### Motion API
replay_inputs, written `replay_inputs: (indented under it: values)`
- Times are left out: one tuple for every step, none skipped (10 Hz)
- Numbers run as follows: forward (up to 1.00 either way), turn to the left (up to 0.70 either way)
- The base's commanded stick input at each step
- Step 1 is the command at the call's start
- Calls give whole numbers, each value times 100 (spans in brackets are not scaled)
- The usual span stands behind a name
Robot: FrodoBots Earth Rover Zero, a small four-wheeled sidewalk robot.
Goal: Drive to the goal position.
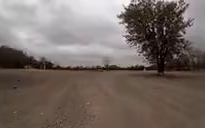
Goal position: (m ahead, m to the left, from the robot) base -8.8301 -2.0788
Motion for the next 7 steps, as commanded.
replay_inputs:
  values:
    - [70,-1]
    - [70,-1]
    - [70,-1]
    - [70,-1]
    - [70,-1]
    - [70,-1]
    - [70,-1]
